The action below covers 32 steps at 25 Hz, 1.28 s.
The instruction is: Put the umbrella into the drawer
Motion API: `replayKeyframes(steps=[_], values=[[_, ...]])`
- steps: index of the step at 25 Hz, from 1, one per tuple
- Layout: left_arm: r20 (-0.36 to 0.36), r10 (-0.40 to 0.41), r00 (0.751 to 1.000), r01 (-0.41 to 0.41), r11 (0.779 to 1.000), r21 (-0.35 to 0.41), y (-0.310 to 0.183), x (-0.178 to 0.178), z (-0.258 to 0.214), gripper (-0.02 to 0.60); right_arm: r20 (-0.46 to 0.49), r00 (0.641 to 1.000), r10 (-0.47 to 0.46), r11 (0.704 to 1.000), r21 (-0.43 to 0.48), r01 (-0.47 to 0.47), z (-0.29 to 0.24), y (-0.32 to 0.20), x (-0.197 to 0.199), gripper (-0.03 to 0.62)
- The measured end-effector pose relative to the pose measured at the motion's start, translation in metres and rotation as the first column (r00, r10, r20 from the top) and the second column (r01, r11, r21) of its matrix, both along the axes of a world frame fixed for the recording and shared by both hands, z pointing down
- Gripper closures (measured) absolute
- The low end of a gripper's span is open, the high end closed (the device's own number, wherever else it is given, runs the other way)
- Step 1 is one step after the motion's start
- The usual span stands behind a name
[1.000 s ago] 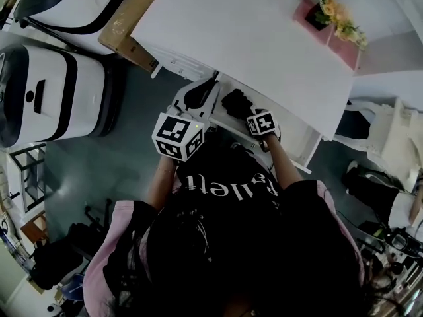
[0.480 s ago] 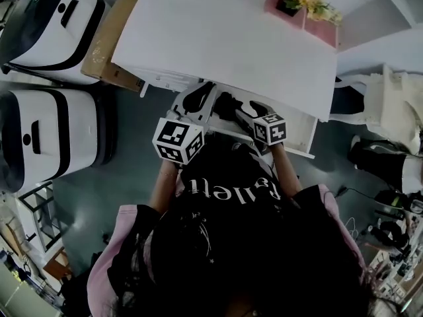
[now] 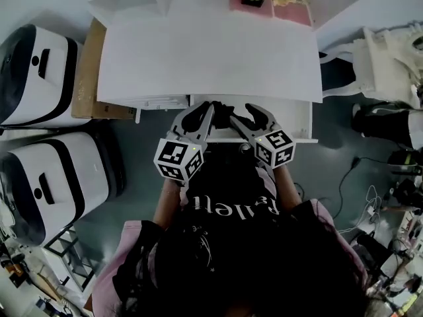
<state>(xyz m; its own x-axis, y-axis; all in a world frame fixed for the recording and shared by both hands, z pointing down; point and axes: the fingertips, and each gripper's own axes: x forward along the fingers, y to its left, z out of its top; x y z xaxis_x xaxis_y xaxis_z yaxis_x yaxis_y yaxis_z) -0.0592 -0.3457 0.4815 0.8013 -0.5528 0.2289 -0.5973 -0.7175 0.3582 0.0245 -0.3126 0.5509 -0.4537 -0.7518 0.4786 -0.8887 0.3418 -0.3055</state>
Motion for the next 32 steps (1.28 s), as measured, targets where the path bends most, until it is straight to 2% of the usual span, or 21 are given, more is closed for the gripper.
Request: replayKeyframes(steps=[3, 9, 10, 12, 14, 18, 24, 27, 32], values=[[0.011, 0.046, 0.999, -0.046, 0.999, -0.020, 0.002, 0.012, 0.010, 0.541, -0.026, 0.998, 0.048, 0.999, 0.014, -0.048, -0.005, 0.012, 0.010, 0.319], [-0.001, 0.125, 0.992, -0.125, 0.992, -0.008, 0.008, 0.042, 0.000, 0.541, 0.003, 0.987, 0.162, 0.987, 0.015, -0.162, -0.016, 0.040, 0.038, 0.326], [-0.005, 0.133, 0.991, -0.133, 0.991, -0.004, 0.011, 0.047, -0.003, 0.541, 0.005, 0.984, 0.176, 0.984, 0.017, -0.176, -0.018, 0.044, 0.042, 0.338], [-0.011, 0.151, 0.988, -0.151, 0.989, 0.007, 0.022, 0.057, -0.008, 0.541, 0.012, 0.978, 0.209, 0.977, 0.025, -0.209, -0.021, 0.054, 0.052, 0.415], [-0.013, 0.173, 0.985, -0.173, 0.985, 0.023, 0.038, 0.065, -0.012, 0.541, 0.020, 0.972, 0.236, 0.971, 0.035, -0.236, -0.024, 0.067, 0.059, 0.437], [-0.008, 0.190, 0.982, -0.190, 0.981, 0.051, 0.075, 0.079, -0.024, 0.541, 0.027, 0.969, 0.247, 0.967, 0.066, -0.248, -0.037, 0.100, 0.070, 0.468], [-0.016, 0.169, 0.985, -0.167, 0.983, 0.074, 0.130, 0.090, -0.043, 0.541, 0.033, 0.970, 0.240, 0.964, 0.111, -0.242, -0.061, 0.152, 0.080, 0.491], [-0.011, 0.161, 0.987, -0.159, 0.984, 0.081, 0.173, 0.095, -0.047, 0.541, 0.038, 0.970, 0.240, 0.962, 0.128, -0.243, -0.067, 0.190, 0.085, 0.497], [-0.009, 0.138, 0.990, -0.136, 0.986, 0.096, 0.245, 0.102, -0.057, 0.541, 0.041, 0.981, 0.190, 0.970, 0.146, -0.194, -0.077, 0.254, 0.086, 0.503]])
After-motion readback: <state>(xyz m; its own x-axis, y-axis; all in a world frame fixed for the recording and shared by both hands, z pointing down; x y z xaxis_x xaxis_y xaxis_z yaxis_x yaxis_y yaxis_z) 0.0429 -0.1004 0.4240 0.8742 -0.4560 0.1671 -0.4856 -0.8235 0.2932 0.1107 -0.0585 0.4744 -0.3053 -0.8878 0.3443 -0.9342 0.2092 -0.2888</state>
